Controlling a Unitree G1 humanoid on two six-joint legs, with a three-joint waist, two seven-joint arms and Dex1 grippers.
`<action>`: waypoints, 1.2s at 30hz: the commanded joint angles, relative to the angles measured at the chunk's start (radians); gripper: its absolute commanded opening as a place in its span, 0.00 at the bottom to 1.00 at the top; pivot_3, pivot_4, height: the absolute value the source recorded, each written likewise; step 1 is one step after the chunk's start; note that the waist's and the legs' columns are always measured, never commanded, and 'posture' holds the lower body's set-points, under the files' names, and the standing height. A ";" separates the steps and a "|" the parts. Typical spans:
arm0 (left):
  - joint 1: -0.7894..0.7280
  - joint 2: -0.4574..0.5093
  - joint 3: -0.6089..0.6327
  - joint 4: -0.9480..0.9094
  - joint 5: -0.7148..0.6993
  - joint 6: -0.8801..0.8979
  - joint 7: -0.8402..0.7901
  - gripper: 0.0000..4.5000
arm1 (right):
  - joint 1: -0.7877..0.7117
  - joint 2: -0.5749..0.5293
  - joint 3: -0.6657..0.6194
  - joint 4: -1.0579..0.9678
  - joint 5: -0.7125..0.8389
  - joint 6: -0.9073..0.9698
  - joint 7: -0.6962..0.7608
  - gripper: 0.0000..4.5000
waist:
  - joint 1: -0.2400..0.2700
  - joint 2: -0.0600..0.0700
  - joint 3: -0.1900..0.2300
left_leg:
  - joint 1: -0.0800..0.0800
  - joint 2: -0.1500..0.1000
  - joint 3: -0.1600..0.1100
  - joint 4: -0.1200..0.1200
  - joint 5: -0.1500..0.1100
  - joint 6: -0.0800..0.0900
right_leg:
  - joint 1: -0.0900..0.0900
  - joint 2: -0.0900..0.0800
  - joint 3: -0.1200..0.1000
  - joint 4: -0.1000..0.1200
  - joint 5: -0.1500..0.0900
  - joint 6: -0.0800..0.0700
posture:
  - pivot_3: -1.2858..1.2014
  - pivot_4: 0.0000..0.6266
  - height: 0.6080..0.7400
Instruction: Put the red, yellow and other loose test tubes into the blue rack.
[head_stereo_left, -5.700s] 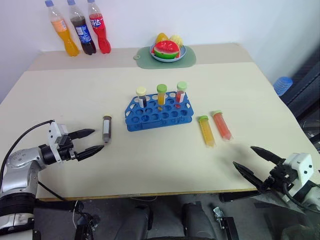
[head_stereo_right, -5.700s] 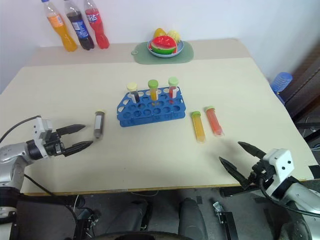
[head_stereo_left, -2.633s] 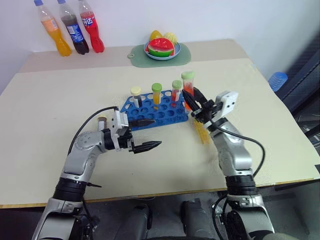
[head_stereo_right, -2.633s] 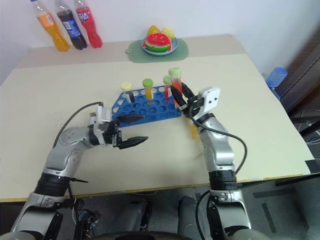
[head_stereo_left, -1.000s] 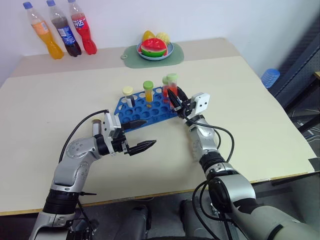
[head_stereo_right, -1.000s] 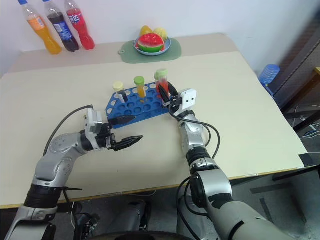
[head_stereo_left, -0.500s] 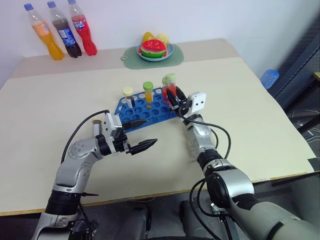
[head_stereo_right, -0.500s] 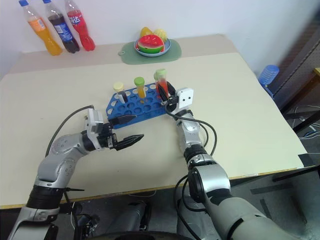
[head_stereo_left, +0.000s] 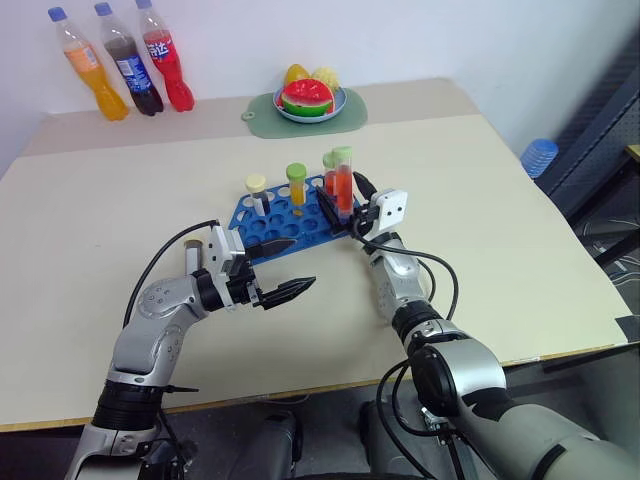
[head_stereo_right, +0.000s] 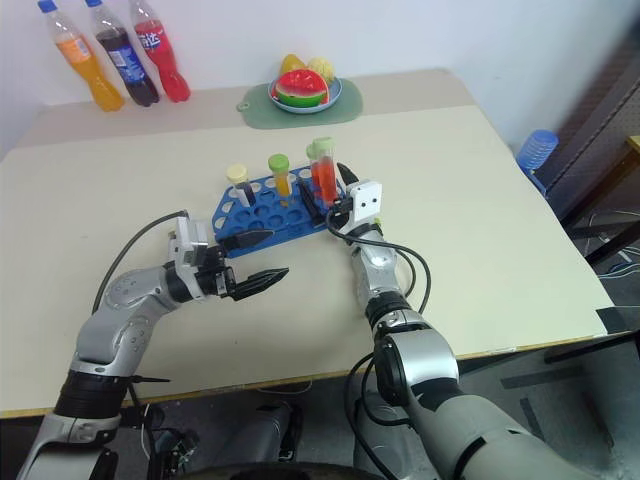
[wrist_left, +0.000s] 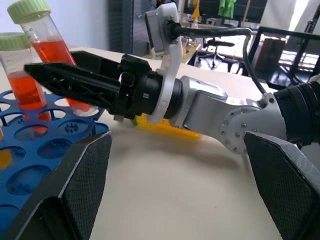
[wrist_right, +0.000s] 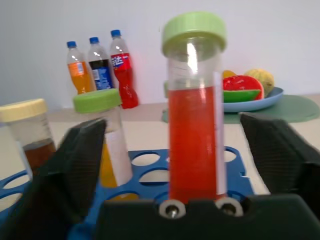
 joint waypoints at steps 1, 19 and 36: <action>0.002 -0.005 0.004 -0.033 -0.021 -0.002 0.004 0.97 | 0.050 0.001 0.001 -0.032 -0.002 -0.018 -0.003 0.98 | 0.001 0.000 0.000 | 0.000 0.000 0.000 0.000 0.000 0.000 | 0.000 0.000 0.000 0.000 0.000 0.000 | 0.52 0.24 1.00; -0.013 -0.035 -0.018 0.005 -0.008 -0.025 -0.009 0.97 | 0.168 -0.178 0.093 -0.710 0.057 0.752 0.075 0.98 | 0.002 0.000 0.000 | 0.000 0.000 0.000 0.000 0.000 0.000 | 0.000 0.000 0.000 -0.001 0.000 0.000 | 0.52 0.24 1.00; 0.010 -0.030 -0.016 -0.012 -0.007 -0.024 0.000 0.97 | -0.033 -0.265 0.072 -0.590 0.122 0.981 0.221 0.81 | 0.004 0.000 0.000 | -0.001 0.000 0.001 0.000 -0.001 0.001 | 0.000 -0.001 0.000 -0.001 0.000 0.000 | 0.52 0.24 1.00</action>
